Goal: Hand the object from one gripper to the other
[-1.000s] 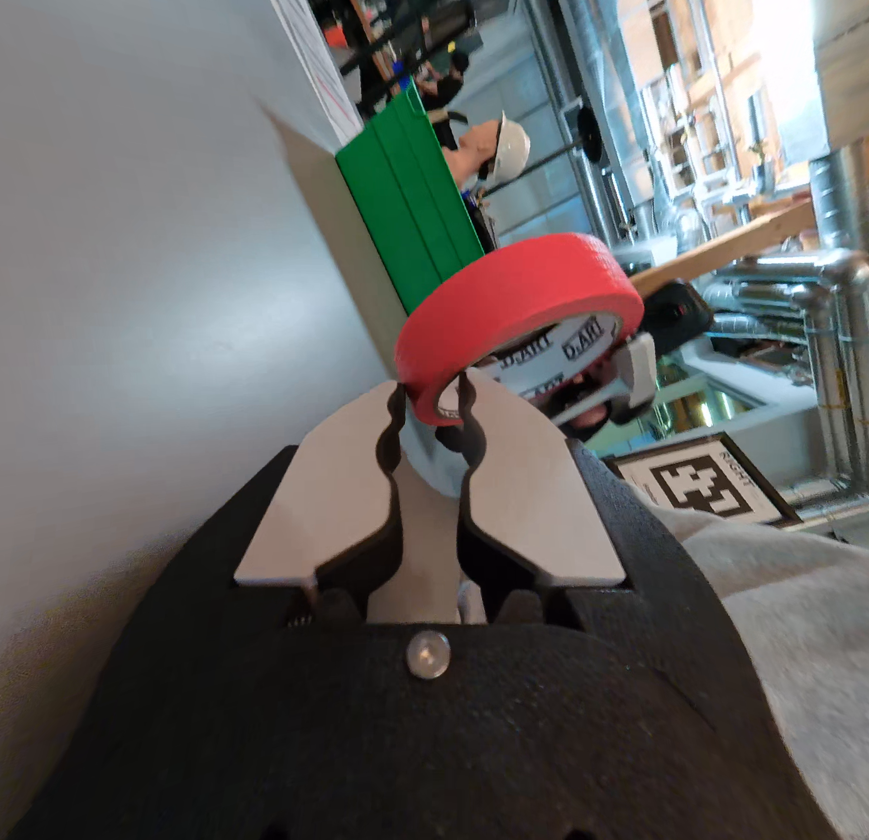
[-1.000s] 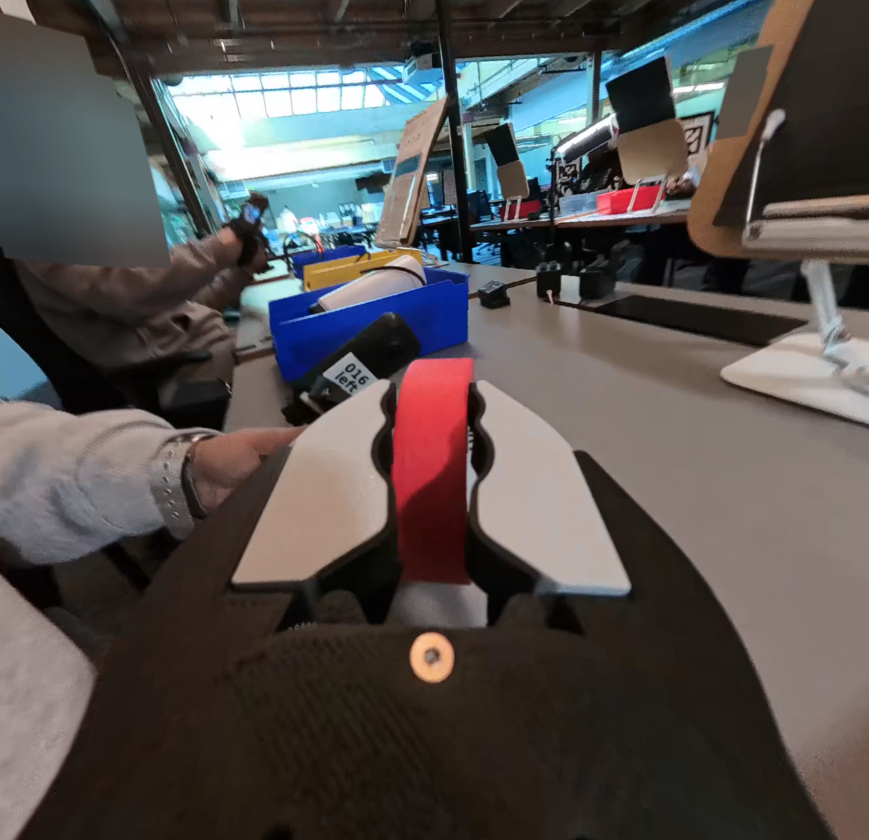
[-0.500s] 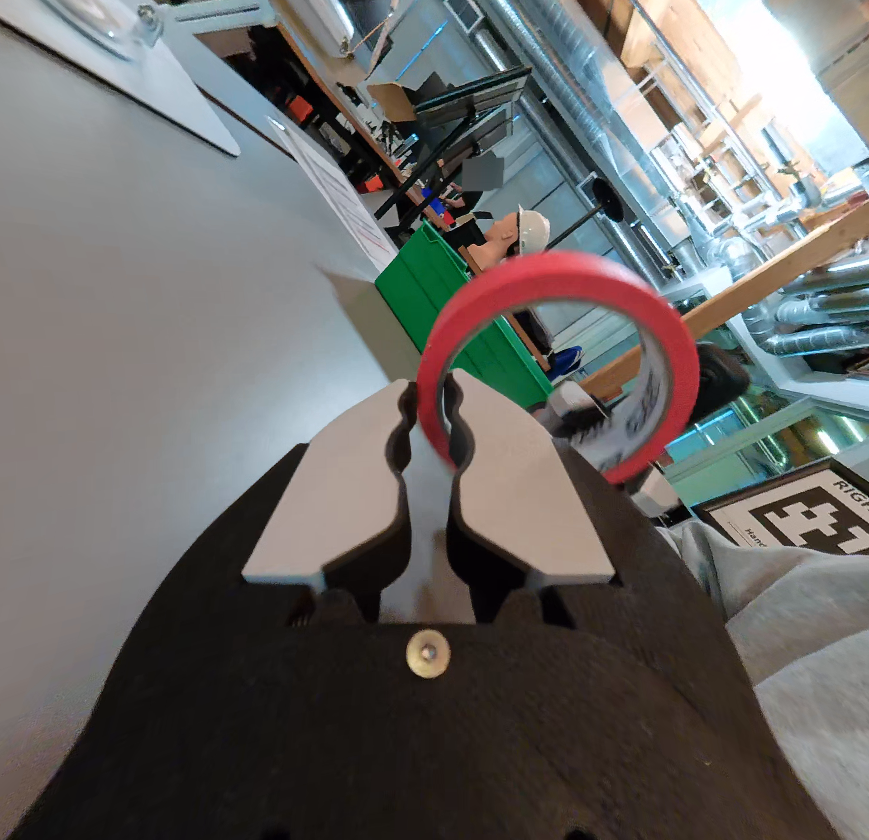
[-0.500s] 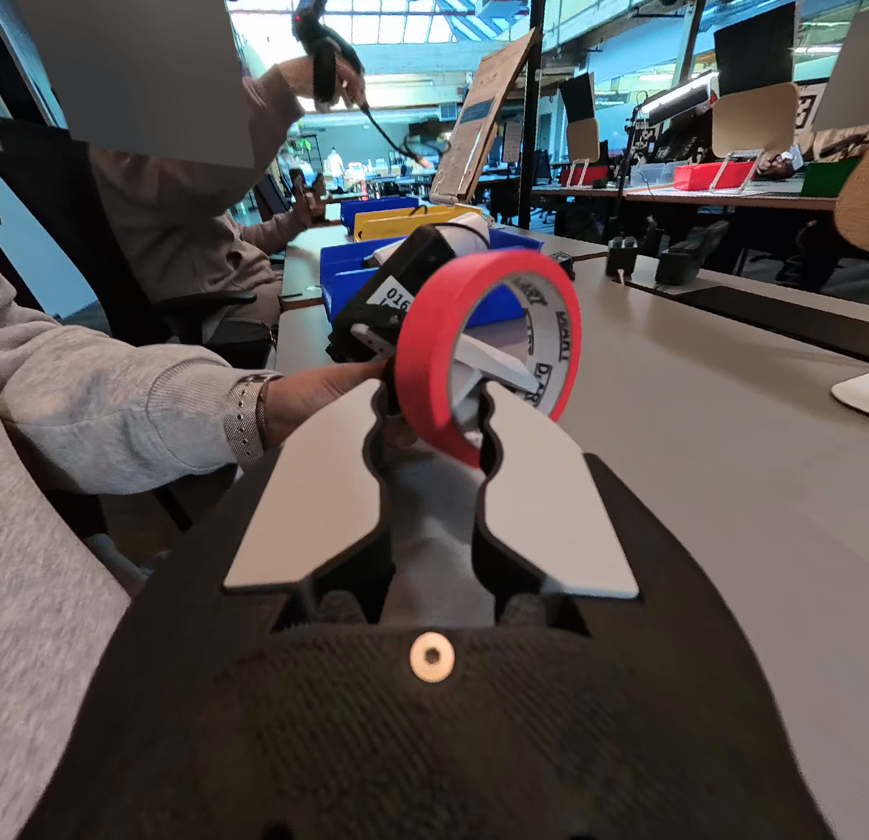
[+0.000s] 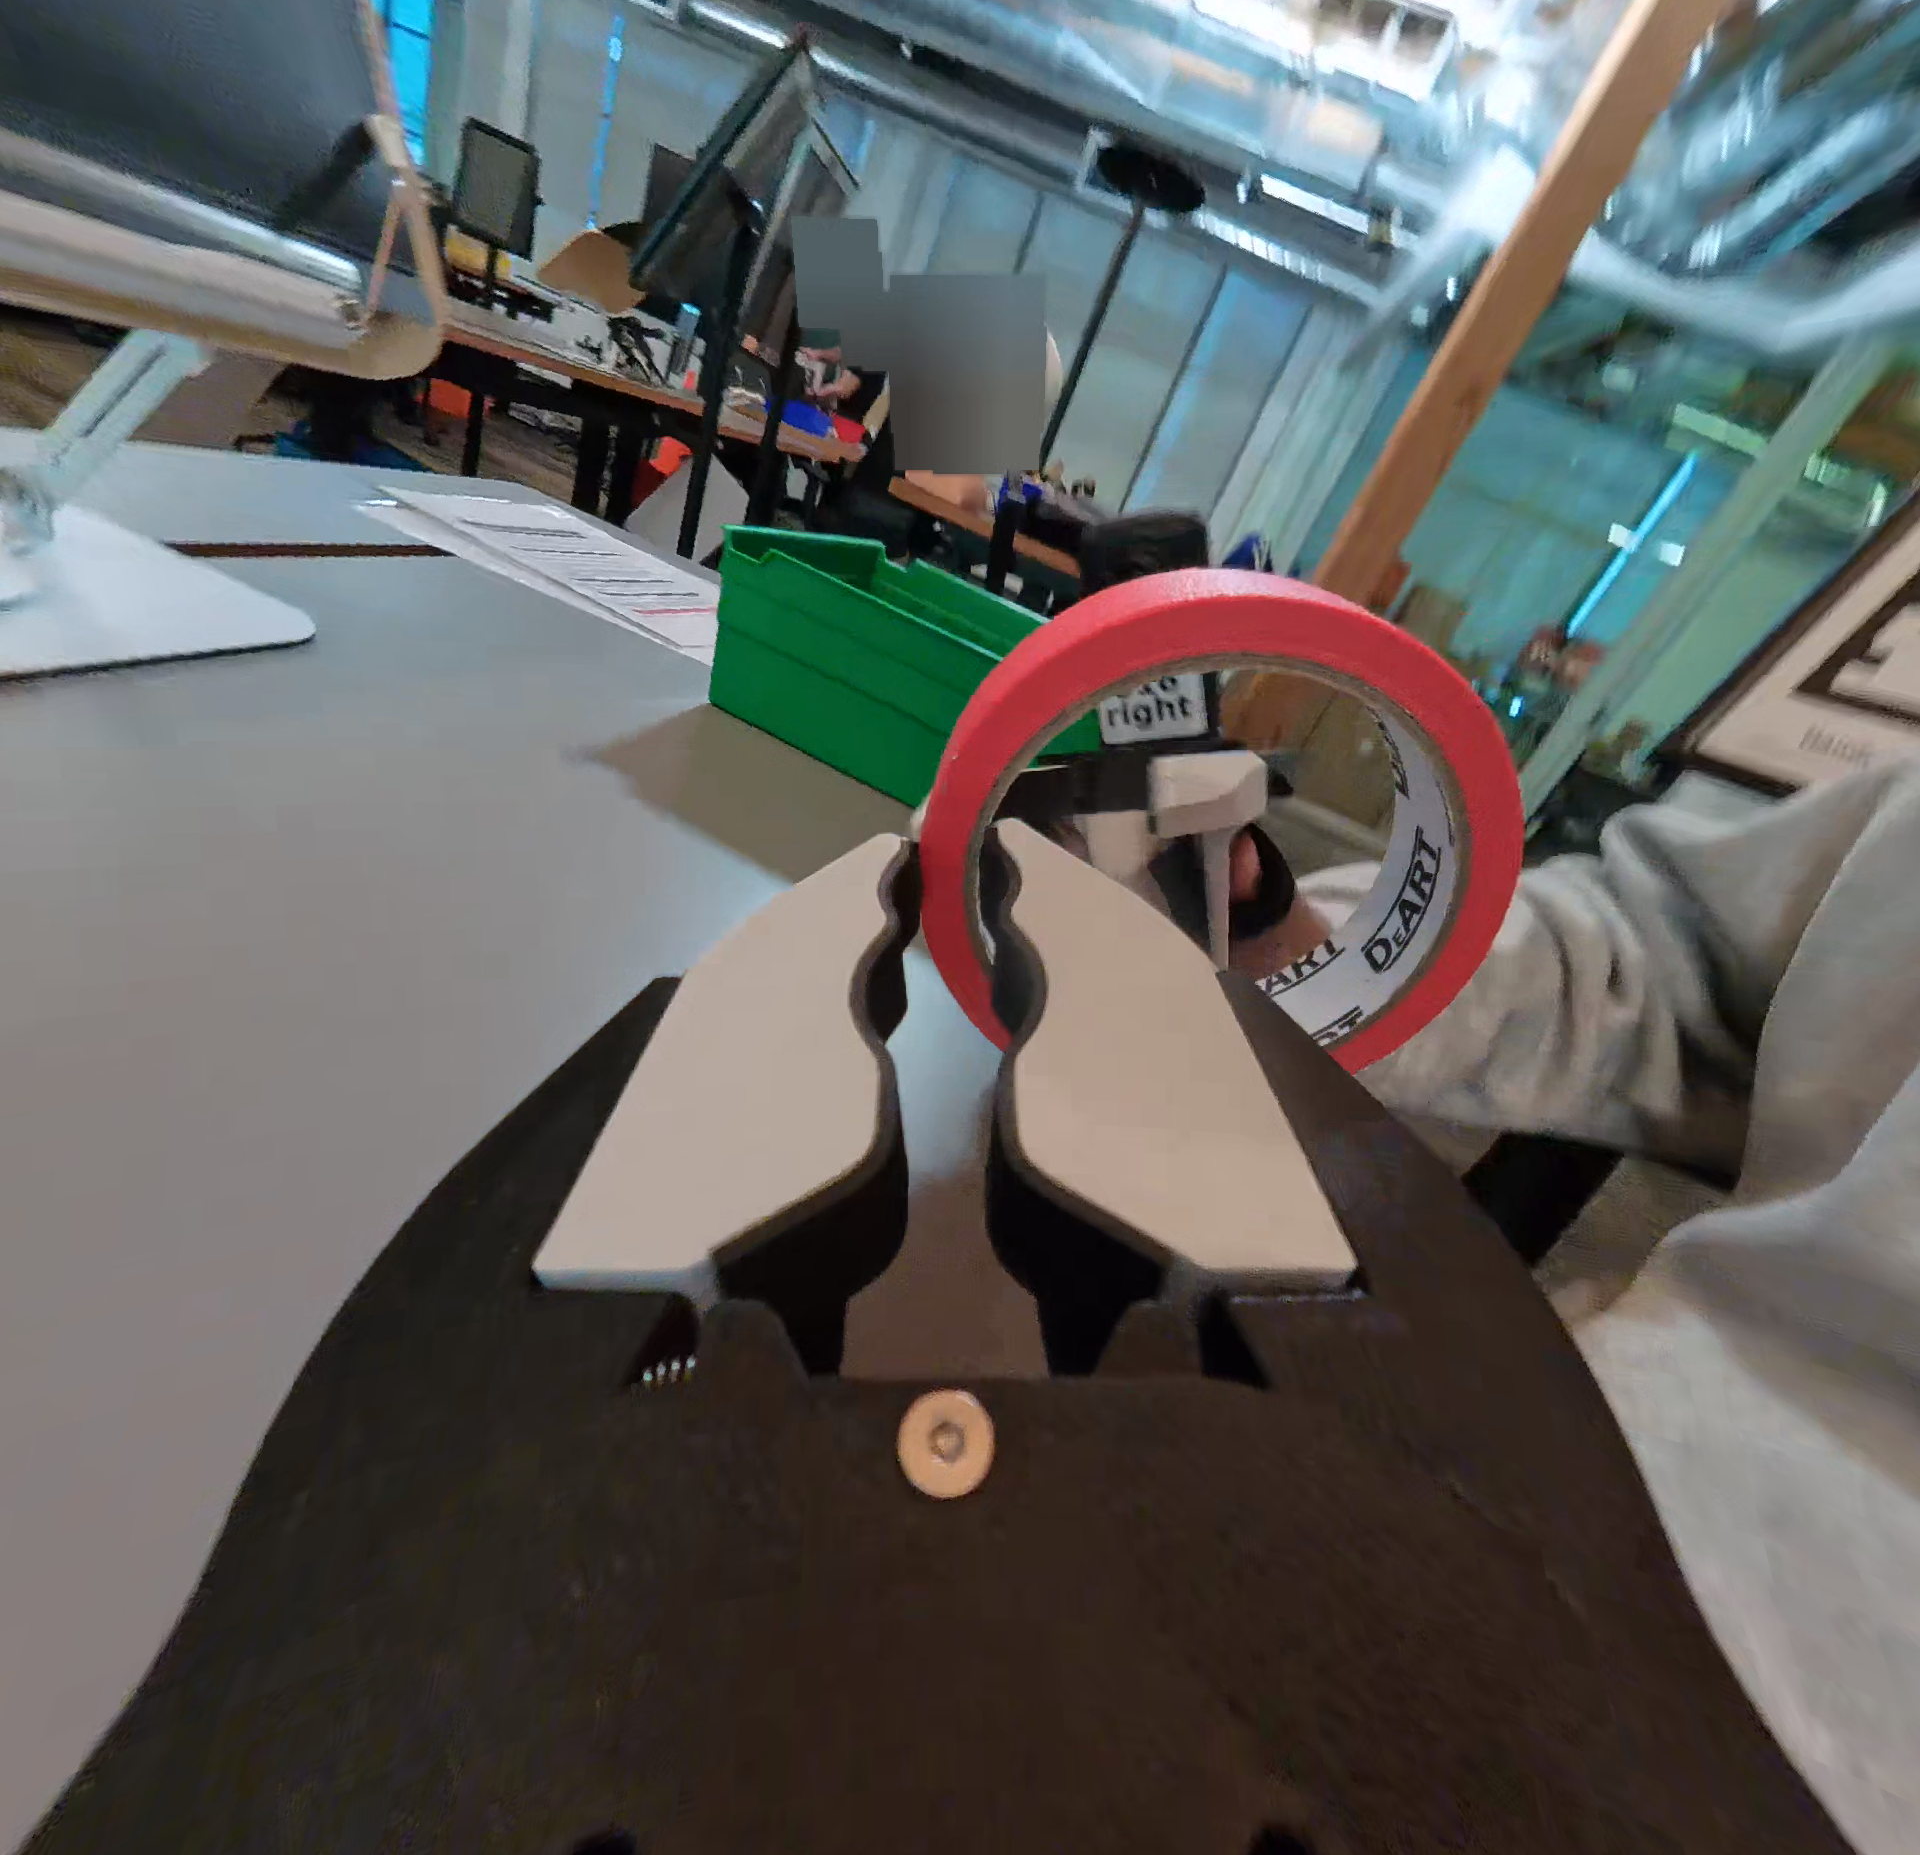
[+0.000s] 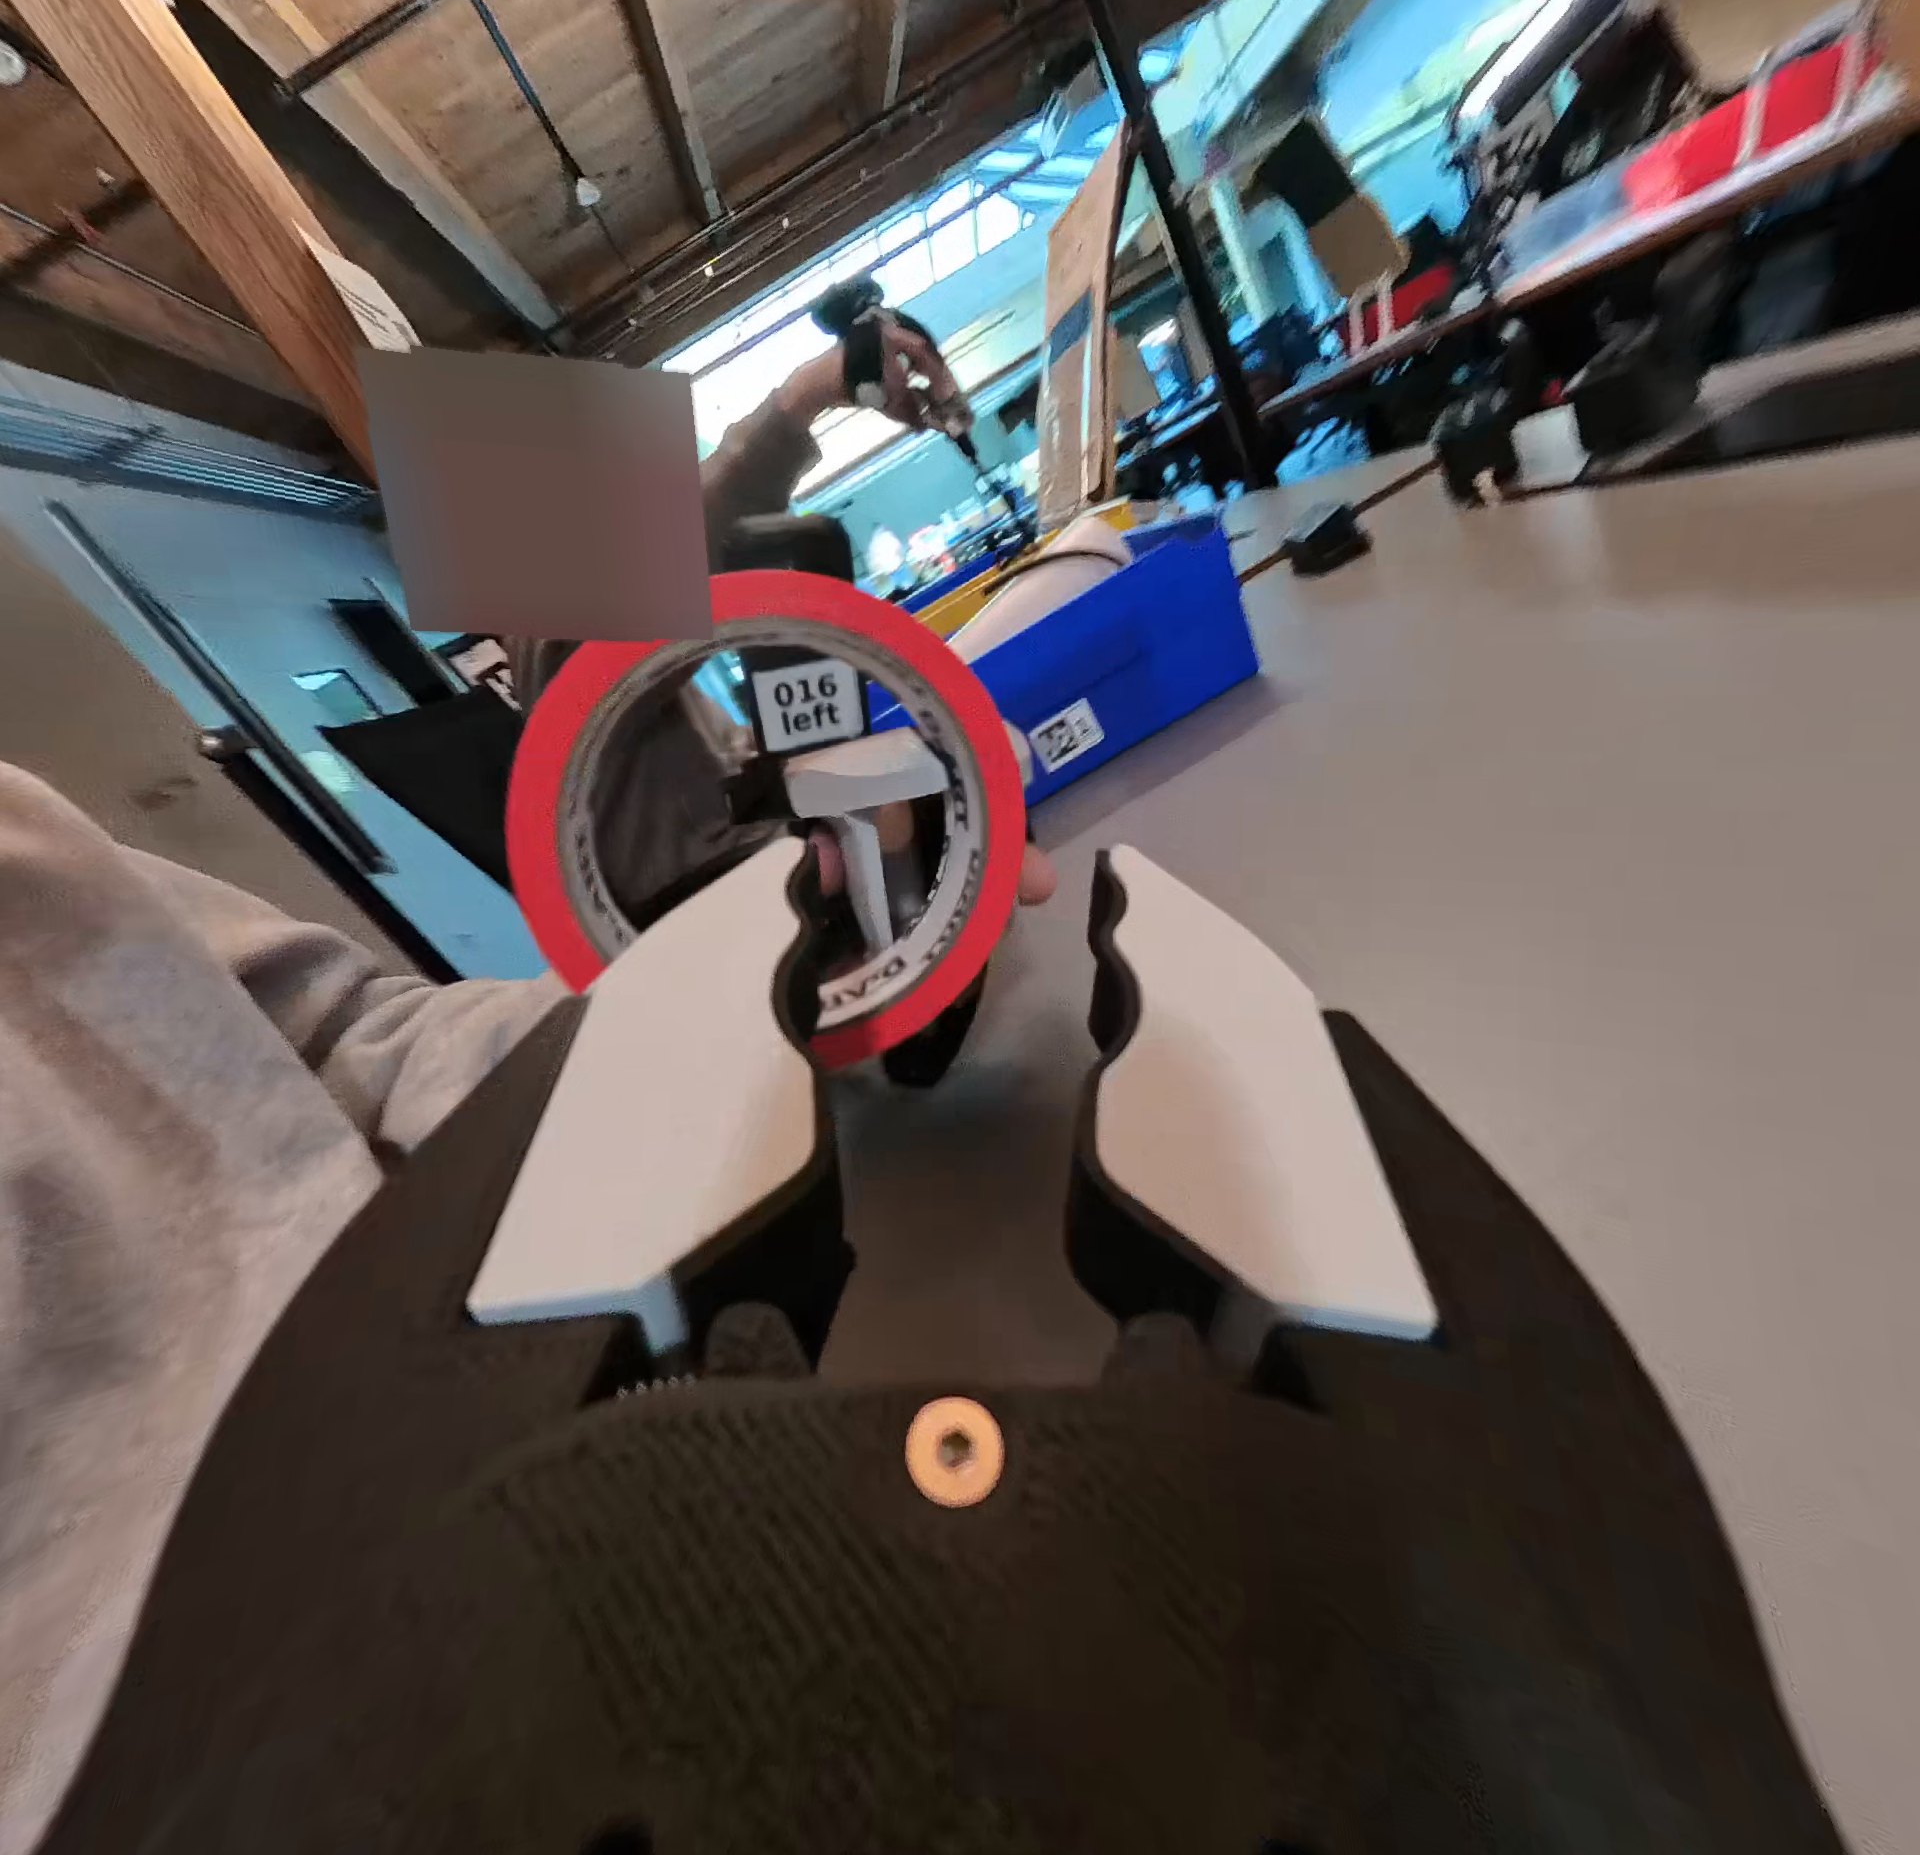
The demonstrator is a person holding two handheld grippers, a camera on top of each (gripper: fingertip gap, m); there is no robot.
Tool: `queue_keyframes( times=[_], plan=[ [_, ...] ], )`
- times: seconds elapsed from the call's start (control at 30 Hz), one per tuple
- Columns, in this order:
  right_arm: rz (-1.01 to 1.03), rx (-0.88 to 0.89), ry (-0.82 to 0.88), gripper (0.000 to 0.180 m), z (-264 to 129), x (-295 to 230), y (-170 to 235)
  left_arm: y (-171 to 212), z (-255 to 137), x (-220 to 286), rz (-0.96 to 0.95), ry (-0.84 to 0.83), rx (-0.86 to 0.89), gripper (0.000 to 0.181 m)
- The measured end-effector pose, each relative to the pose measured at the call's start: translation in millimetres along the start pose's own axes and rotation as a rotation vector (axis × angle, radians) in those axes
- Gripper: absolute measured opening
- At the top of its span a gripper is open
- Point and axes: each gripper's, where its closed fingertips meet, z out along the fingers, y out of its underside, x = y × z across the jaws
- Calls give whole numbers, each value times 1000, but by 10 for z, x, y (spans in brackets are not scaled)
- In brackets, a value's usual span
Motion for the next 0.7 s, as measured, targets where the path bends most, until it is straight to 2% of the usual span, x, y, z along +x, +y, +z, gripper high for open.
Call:
queue_keyframes(
  times=[0.17, 0.3, 0.37, 0.6, 0.67, 0.7],
  plan=[
    [124, -180, -75, 50, 122, -60, 347, 84, 72, 130, 104, 30, -52, 13],
    [168, -270, -101, 40, 154, -117, 499, 43, 55, 137, 125, 25, -33, 14],
    [221, -281, -126, 33, 153, -129, 525, -4, 43, 160, 124, 33, -4, 14],
    [373, -237, -190, 34, 162, -148, 509, -16, 92, 285, 130, 66, 21, 14],
    [383, -243, -219, 15, 155, -187, 507, -7, 112, 318, 134, 73, 21, 14],
    [389, -247, -223, 12, 154, -193, 504, -4, 118, 331, 137, 76, 22, 14]
  ],
)
